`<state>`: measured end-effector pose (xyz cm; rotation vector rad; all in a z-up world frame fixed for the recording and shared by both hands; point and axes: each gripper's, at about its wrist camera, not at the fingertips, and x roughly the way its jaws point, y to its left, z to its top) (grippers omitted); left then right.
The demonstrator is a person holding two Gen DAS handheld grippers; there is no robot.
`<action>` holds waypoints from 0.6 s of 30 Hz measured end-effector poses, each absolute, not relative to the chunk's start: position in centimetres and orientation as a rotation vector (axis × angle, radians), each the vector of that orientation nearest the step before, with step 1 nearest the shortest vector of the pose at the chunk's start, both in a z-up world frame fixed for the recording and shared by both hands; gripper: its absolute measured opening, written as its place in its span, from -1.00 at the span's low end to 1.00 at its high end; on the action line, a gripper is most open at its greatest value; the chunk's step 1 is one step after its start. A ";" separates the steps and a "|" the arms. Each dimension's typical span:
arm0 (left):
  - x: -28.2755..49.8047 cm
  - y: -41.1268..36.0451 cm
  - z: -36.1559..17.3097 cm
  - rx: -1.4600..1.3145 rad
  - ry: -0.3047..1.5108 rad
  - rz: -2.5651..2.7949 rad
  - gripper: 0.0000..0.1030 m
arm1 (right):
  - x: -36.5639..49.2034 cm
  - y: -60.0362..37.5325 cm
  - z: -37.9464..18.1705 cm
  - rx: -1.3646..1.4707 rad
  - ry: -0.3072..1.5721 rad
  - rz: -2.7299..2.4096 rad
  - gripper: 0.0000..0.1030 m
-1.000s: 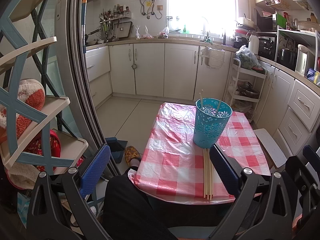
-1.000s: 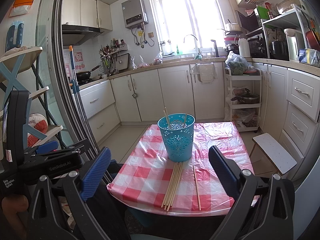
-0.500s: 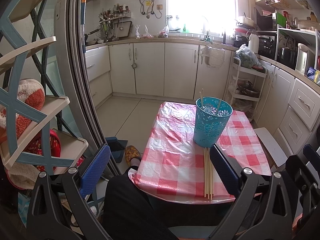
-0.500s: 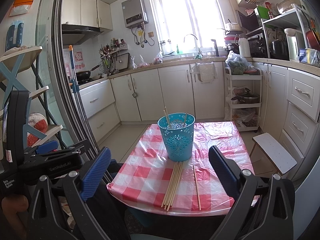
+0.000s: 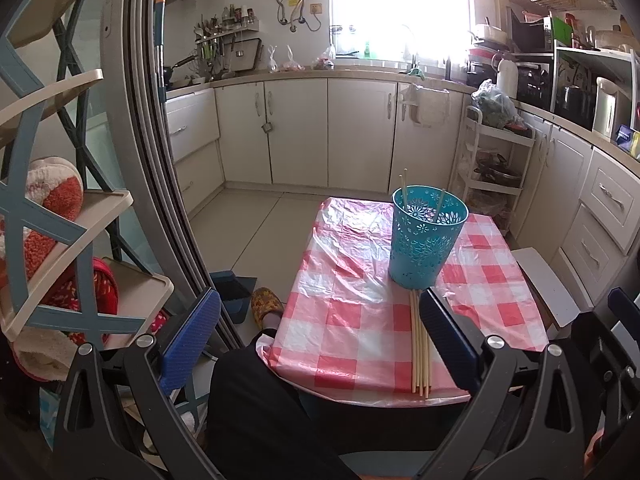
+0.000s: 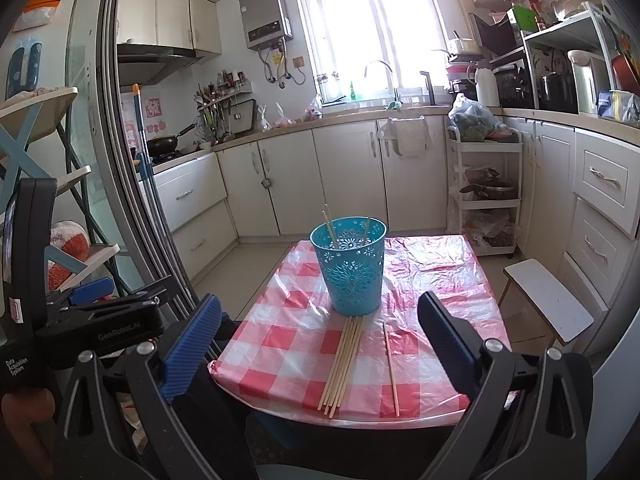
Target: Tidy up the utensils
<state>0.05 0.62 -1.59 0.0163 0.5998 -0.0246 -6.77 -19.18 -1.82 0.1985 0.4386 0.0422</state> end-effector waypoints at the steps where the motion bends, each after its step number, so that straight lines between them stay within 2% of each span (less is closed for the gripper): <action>1: 0.6 0.4 -1.8 0.019 0.609 -0.025 0.86 | -6.5 -19.4 -2.1 0.198 0.446 0.040 0.85; 12: 6.1 -1.4 -7.0 0.056 0.772 -0.048 0.86 | 0.0 -24.4 -8.8 0.205 0.620 -0.035 0.84; 14: 7.4 -1.5 -8.2 0.061 0.810 -0.055 0.86 | 1.8 -24.8 -10.6 0.194 0.672 -0.026 0.68; 15: 8.2 -1.9 -8.8 0.064 0.828 -0.058 0.86 | 2.7 -24.8 -11.1 0.188 0.700 -0.018 0.50; 17: 9.6 -2.4 -10.0 0.061 0.859 -0.072 0.86 | 4.5 -25.1 -12.7 0.182 0.755 -0.009 0.30; 18: 10.1 -2.6 -10.5 0.061 0.869 -0.075 0.86 | 5.5 -25.3 -13.6 0.183 0.787 -0.005 0.12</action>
